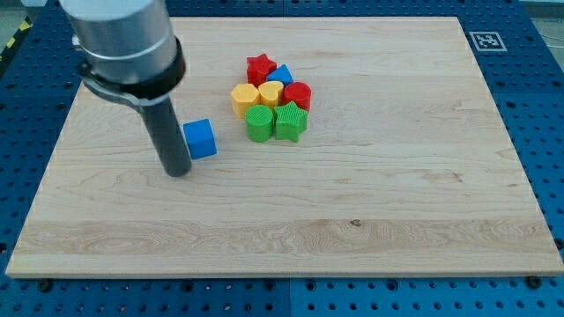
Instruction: Drag the blue cube towards the top left side of the yellow hexagon
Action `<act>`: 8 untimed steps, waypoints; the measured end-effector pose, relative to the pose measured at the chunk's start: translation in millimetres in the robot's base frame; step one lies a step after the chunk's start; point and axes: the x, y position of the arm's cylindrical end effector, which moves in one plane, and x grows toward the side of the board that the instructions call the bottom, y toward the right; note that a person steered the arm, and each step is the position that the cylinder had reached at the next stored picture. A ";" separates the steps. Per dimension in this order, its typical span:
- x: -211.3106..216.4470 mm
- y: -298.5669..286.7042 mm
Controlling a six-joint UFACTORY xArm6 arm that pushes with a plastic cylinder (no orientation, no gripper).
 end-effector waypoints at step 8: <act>-47.1 19.8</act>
